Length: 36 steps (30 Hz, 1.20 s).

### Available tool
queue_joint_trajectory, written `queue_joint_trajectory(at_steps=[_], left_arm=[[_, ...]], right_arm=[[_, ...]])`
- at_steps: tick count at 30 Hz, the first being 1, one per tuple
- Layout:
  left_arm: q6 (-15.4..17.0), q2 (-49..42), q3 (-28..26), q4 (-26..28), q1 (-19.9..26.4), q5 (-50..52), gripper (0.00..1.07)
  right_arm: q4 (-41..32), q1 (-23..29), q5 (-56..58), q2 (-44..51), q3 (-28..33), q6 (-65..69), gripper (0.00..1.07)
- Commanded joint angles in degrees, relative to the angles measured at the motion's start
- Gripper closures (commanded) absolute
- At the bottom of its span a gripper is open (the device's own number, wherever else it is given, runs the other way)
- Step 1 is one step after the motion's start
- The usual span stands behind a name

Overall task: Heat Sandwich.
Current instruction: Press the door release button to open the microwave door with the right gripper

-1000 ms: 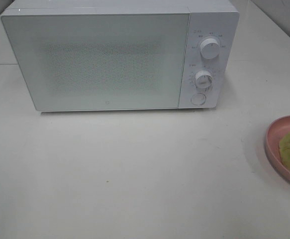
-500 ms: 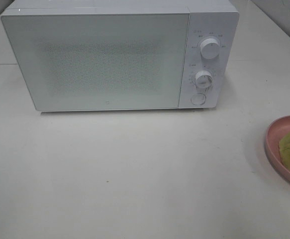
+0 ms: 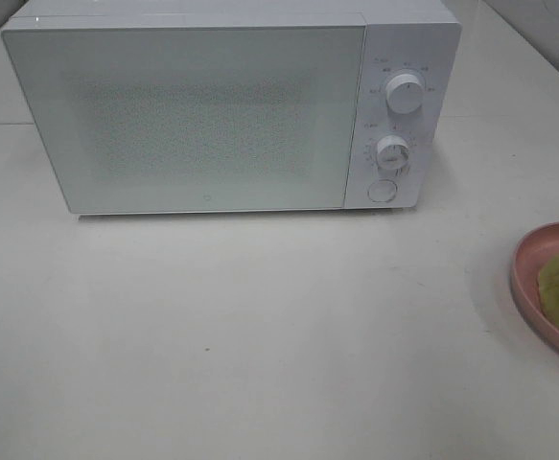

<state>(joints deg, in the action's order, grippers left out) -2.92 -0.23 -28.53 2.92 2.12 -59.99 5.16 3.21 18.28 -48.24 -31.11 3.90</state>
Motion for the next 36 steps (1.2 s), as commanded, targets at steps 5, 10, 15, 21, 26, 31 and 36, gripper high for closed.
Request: queue_joint_trajectory(at_steps=[5,10,15,21,26,31,36], left_arm=[[0.2,-1.7,0.2,0.0,-0.2,0.6,0.09],[0.2,-1.7,0.2,0.0,-0.2,0.6,0.09],[0.2,-1.7,0.2,0.0,-0.2,0.6,0.09],[0.2,-1.7,0.2,0.0,-0.2,0.6,0.09],[0.2,-1.7,0.2,0.0,-0.2,0.6,0.09],[0.2,-1.7,0.2,0.0,-0.2,0.6,0.09],[0.2,-1.7,0.2,0.0,-0.2,0.6,0.09]], right_arm=[[0.0,-0.3,-10.0,-7.1,-0.3,0.3,0.32],[0.0,-0.3,-17.4,-12.4,-0.3,0.7,0.32],[0.0,-0.3,-25.0,-17.5,-0.3,1.7,0.32],[0.0,-0.2,-34.3,-23.3,0.0,1.8,0.32],[-3.6,1.2,-45.3,-25.8,4.3,-0.6,0.32],[-12.8,6.7,-55.3,-28.2,8.8,-11.2,0.32],[-24.2,13.5,-65.5,-31.3,12.2,-18.0,0.32]])
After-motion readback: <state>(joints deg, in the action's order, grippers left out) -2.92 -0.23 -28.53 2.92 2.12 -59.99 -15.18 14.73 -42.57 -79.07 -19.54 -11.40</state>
